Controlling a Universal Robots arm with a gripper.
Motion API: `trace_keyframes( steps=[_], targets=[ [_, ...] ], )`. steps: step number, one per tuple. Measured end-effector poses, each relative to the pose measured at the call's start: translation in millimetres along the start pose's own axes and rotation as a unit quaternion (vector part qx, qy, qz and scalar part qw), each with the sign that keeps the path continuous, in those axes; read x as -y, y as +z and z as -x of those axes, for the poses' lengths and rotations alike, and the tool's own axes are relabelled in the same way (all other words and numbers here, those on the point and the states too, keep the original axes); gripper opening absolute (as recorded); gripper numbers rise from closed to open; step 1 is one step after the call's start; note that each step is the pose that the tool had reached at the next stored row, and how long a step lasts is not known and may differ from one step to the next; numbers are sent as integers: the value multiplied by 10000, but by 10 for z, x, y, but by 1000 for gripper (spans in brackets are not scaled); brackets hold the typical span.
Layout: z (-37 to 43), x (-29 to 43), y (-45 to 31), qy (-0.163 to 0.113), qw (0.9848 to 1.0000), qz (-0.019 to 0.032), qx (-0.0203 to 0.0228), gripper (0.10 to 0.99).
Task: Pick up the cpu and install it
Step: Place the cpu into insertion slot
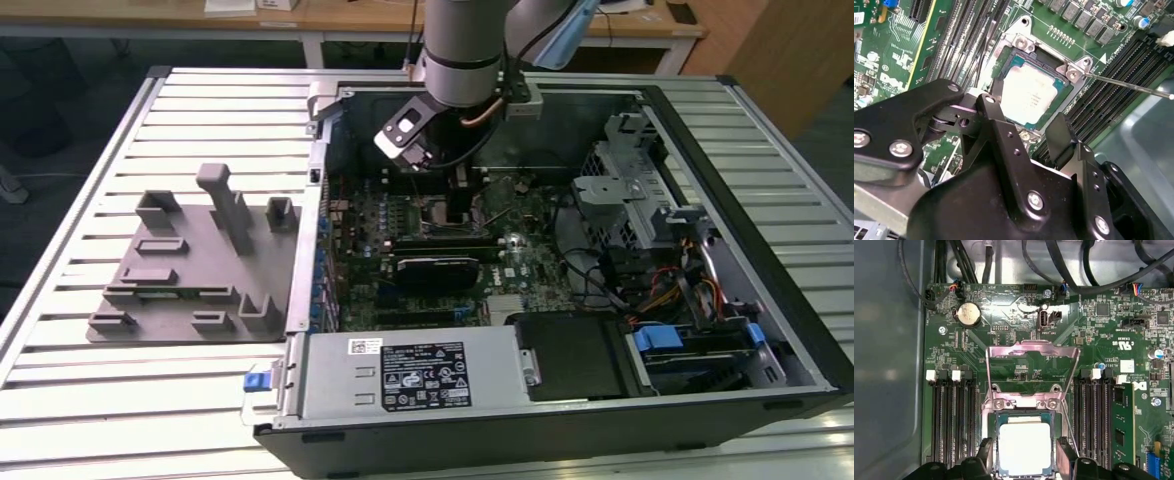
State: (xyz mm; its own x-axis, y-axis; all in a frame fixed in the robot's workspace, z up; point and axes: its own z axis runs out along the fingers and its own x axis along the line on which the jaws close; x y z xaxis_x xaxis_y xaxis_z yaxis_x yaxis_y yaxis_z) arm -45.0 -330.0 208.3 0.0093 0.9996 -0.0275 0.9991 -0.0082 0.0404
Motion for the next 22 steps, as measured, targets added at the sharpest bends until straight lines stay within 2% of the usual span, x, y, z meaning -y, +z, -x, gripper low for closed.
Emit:
trace_keyframes(
  steps=[4,5,13,14,15,19,22],
  targets=[
    [-1,9,35,1,10000,0,0,612],
    [-3,50,115,0,10000,-1,1,612],
    [-5,53,161,1,10000,0,1,612],
    [-4,52,133,1,10000,1,0,612],
    [0,45,-34,1,10000,10,-3,612],
    [-2,48,30,1,10000,12,-6,612],
    [-1,47,-6,1,10000,11,-4,612]
  ],
)
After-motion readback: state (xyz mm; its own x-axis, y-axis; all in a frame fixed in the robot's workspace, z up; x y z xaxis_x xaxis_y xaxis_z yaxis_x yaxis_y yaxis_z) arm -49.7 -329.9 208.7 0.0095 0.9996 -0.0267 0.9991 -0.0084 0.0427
